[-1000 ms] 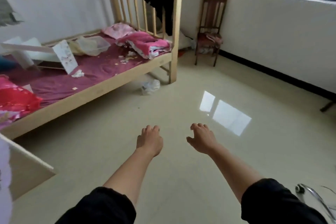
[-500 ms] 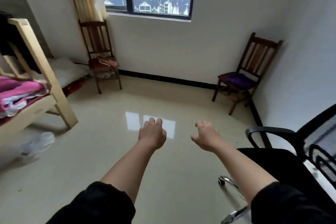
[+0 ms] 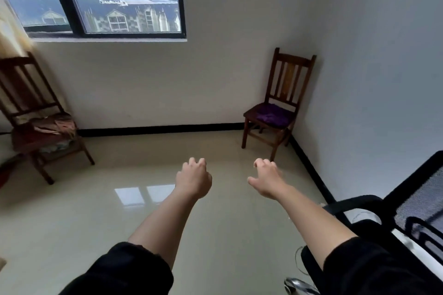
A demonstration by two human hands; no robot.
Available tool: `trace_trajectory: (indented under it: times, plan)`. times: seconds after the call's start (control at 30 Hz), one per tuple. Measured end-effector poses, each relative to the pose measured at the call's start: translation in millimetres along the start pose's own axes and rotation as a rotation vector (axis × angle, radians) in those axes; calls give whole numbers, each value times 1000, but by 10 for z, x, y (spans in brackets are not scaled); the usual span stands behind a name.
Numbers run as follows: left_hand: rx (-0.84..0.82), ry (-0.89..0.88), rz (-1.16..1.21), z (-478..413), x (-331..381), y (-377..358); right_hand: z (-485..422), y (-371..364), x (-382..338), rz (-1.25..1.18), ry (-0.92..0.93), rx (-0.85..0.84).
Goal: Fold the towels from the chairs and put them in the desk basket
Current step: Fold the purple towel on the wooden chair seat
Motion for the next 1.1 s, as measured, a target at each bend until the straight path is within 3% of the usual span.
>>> trace_trajectory:
  times: [0.2, 0.43, 0.7, 1.1]
  plan:
    - [-39, -94, -13, -1105, 723, -110, -1017, 204, 552, 3, -84, 16]
    - [-75, -172, 25, -2554, 1970, -469, -2370, 659, 1724, 30, -150, 43]
    - [-141, -162, 134, -3962, 3376, -738, -3820, 1069, 3001, -4, -219, -14]
    - [-205, -181, 109, -6050, 4772, -1282, -5782, 1185, 4389, -126, -279, -27]
Point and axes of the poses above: each hand's wrist, its own z-axis away from the middle knuckle, its own y-axis out of the back of the hand, x = y × z, the point moved 9 cm from there along -z, towards the middle knuckle, and after that the axes turned 13 degrees about y, right-handed, at the moved point
